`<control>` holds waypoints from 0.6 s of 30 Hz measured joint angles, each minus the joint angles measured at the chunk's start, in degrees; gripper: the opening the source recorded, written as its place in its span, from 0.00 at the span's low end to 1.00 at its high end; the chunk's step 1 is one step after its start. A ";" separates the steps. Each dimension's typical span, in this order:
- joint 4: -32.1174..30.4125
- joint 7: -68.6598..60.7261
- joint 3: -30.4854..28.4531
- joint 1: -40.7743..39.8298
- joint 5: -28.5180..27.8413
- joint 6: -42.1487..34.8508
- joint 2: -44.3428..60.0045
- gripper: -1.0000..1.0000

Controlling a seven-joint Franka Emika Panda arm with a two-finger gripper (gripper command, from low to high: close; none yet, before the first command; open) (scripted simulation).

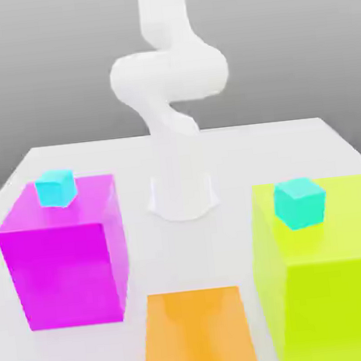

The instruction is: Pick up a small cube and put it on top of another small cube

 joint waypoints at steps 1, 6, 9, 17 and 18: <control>0.32 -1.13 -1.37 0.60 0.44 0.37 2.22 0.50; 1.84 -7.51 -7.26 2.46 3.84 2.09 12.64 0.50; 2.74 -11.61 -10.53 3.20 6.32 3.09 18.83 0.50; 5.21 -23.29 -17.04 2.66 14.05 5.54 35.64 0.50; 5.52 -24.73 -17.42 2.14 14.99 5.84 37.75 0.50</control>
